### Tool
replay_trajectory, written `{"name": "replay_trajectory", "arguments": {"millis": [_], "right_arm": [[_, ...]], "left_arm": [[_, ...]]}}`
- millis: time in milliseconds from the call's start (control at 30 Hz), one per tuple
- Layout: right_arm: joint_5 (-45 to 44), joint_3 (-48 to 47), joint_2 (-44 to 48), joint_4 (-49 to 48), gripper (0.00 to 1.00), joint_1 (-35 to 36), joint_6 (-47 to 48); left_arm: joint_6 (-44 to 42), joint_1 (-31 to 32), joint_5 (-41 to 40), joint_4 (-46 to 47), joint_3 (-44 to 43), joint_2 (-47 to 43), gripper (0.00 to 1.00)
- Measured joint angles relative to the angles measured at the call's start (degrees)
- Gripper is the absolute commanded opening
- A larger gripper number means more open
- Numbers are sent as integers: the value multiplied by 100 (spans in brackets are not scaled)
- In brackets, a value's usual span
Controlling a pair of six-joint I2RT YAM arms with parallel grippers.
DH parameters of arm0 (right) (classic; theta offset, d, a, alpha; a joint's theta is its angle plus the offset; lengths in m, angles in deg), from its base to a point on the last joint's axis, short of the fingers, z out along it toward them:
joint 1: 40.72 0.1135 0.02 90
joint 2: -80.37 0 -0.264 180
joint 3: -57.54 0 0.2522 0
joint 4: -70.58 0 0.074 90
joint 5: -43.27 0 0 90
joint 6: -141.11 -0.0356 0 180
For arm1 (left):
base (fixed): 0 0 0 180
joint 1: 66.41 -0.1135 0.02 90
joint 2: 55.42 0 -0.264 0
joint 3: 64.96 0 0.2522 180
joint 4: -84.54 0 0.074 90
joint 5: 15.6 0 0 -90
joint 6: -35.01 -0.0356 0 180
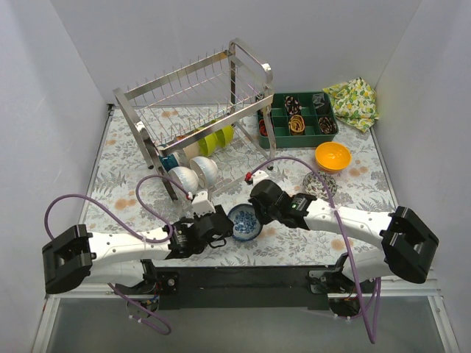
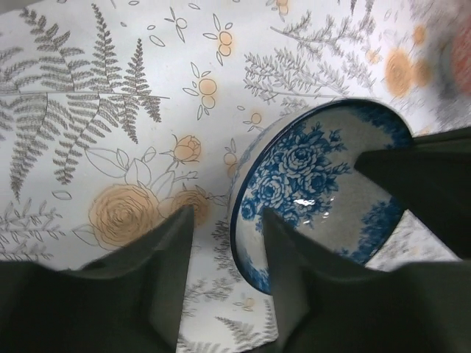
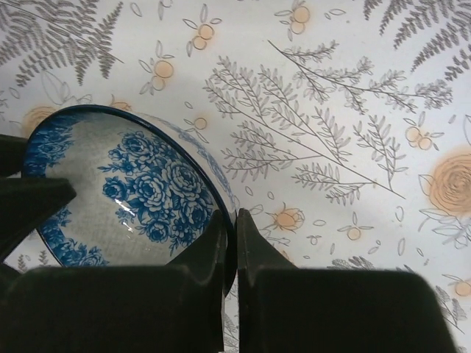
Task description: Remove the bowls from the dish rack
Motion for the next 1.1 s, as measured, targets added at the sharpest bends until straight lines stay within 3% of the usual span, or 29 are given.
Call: {"name": "replay_trajectory", "arguments": {"millis": [67, 200, 333, 533, 733, 867, 1100], "right_arm": [[-120, -37, 2, 177, 1, -24, 24], [-168, -66, 164, 573, 1, -295, 129], [-2, -129, 614, 990, 1, -1036, 280], [459, -507, 1344, 1493, 1, -3093, 605], [1014, -813, 1333, 1711, 1, -4833, 846], [1377, -944, 911, 1827, 1, -5565, 920], [1847, -946, 160, 1836, 5, -6188, 1032]], "left_arm": [[-81, 4, -42, -76, -22, -157, 75], [-337, 7, -109, -205, -68, -579, 98], [-693, 7, -133, -446, -208, -894, 98], [-1257, 9, -131, -909, -446, -1154, 98], [-1572, 11, -157, -1263, -442, -1482, 98], [-1753, 9, -166, -1333, -428, -1526, 98], [-2100, -48, 98, -1272, -428, -1051, 98]]}}
